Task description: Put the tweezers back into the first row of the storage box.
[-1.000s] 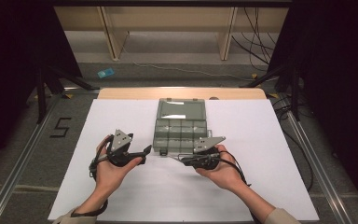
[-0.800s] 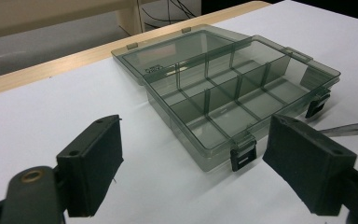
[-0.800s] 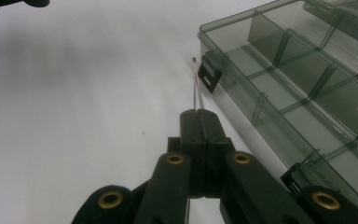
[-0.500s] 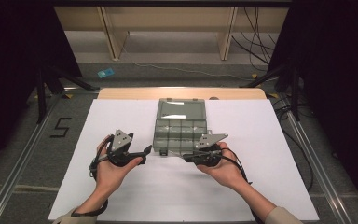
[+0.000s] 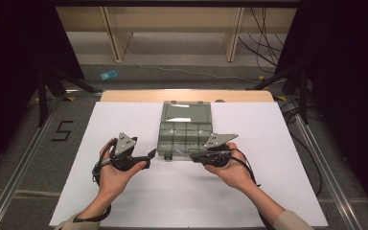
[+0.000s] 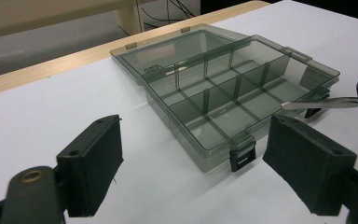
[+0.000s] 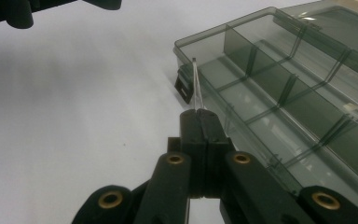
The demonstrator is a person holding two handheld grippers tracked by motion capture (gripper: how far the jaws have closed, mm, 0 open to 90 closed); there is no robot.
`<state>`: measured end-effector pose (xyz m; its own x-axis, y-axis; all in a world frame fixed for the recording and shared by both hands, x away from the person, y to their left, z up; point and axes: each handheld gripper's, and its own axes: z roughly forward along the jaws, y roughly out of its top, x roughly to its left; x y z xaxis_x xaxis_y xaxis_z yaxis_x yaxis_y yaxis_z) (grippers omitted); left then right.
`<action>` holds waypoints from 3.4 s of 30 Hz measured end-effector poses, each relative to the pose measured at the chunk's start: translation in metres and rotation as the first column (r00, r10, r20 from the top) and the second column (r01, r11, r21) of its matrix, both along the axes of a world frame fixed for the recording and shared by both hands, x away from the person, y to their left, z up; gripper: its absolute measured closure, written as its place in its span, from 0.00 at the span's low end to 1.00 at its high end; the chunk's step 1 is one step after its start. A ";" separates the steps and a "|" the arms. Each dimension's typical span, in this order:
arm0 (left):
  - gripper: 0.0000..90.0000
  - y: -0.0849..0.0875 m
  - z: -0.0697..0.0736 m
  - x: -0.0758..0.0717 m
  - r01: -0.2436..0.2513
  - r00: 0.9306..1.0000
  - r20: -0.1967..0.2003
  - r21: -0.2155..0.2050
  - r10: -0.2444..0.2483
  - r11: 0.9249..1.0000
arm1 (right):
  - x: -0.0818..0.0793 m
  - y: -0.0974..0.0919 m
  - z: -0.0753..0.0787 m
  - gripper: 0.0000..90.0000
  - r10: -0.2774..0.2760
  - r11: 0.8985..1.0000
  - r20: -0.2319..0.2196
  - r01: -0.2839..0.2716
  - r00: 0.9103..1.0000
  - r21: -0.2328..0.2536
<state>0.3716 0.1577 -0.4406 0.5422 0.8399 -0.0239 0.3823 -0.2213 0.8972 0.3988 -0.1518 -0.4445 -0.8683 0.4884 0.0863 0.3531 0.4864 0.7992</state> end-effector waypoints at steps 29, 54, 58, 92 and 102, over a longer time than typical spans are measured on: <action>0.20 0.000 0.000 0.000 0.007 1.000 0.004 0.014 -0.007 1.000 | 0.013 -0.005 0.005 1.00 -0.038 0.999 0.004 0.037 0.999 0.032; 0.20 -0.002 -0.001 0.001 0.011 1.000 -0.003 0.003 -0.011 1.000 | 0.031 -0.010 0.011 1.00 -0.080 0.995 0.018 0.079 0.997 0.054; 0.20 -0.001 0.000 0.000 0.010 1.000 0.002 0.009 -0.010 1.000 | 0.034 -0.010 0.011 1.00 -0.087 0.995 0.021 0.085 0.996 0.055; 0.20 -0.002 -0.001 0.001 0.016 1.000 0.001 0.009 -0.016 1.000 | 0.054 -0.017 0.010 1.00 -0.139 0.988 0.025 0.137 0.990 0.066; 0.20 -0.003 -0.001 0.001 0.015 1.000 -0.001 0.006 -0.015 1.000 | 0.057 -0.018 0.009 1.00 -0.151 0.986 0.023 0.149 0.988 0.073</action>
